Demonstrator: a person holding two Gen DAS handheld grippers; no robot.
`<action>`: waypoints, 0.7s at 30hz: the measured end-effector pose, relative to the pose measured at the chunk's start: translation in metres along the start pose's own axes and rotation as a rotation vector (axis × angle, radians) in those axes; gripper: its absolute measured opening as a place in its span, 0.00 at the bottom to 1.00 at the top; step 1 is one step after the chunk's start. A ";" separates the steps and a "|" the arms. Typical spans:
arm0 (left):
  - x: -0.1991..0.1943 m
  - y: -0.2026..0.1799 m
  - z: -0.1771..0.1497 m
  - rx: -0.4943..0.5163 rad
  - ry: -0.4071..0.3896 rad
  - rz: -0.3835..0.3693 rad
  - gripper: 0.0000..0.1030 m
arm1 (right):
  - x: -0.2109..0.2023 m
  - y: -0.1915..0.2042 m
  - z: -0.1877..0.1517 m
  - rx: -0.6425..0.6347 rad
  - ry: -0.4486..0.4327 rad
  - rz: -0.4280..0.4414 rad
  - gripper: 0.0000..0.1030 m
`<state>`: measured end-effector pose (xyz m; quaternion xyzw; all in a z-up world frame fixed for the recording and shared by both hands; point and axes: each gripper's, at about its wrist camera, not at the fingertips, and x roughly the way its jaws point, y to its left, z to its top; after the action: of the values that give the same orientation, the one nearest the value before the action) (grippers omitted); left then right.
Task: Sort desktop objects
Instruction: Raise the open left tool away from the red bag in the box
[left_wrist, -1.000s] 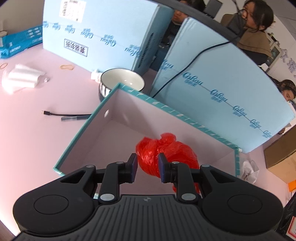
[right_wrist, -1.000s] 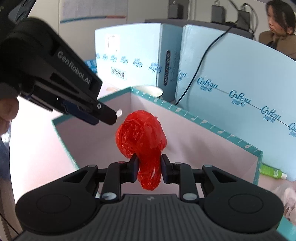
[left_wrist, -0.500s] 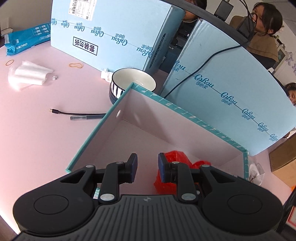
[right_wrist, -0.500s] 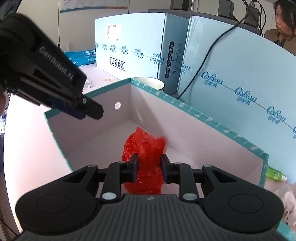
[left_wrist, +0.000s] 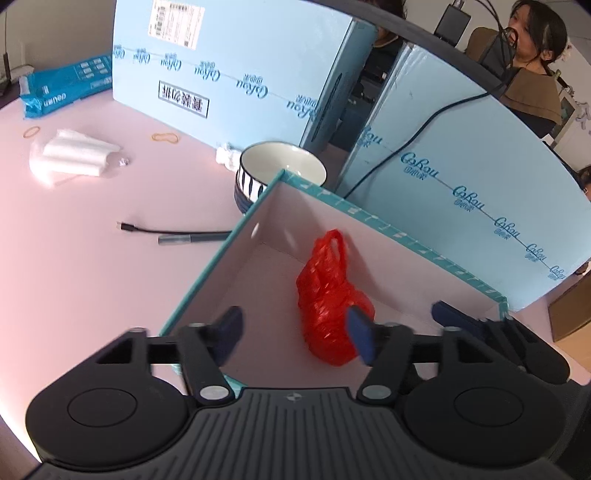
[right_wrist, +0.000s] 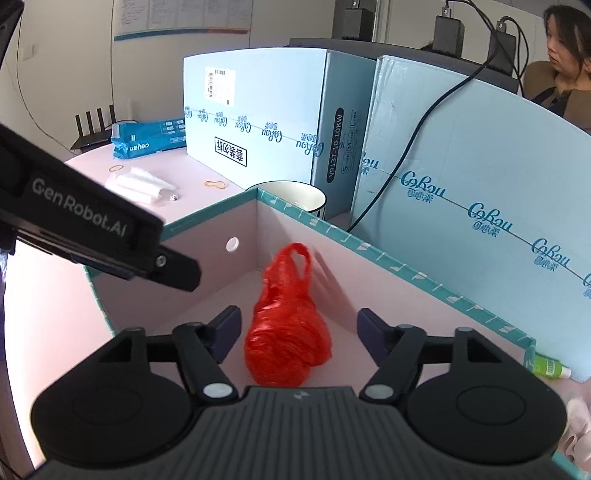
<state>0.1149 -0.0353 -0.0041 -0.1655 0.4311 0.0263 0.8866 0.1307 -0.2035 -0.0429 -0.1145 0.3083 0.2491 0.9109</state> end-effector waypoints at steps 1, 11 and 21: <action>0.000 0.000 0.000 0.005 -0.002 -0.002 0.59 | -0.001 0.000 0.000 0.006 -0.003 -0.004 0.77; 0.001 -0.006 -0.003 0.055 -0.032 0.081 0.82 | -0.018 -0.012 -0.011 0.131 -0.021 -0.027 1.00; 0.013 -0.038 0.002 0.217 -0.057 0.192 0.82 | -0.044 -0.025 -0.020 0.218 -0.073 -0.101 1.00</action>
<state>0.1317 -0.0719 -0.0024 -0.0257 0.4201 0.0691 0.9045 0.1037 -0.2486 -0.0302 -0.0209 0.2943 0.1718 0.9399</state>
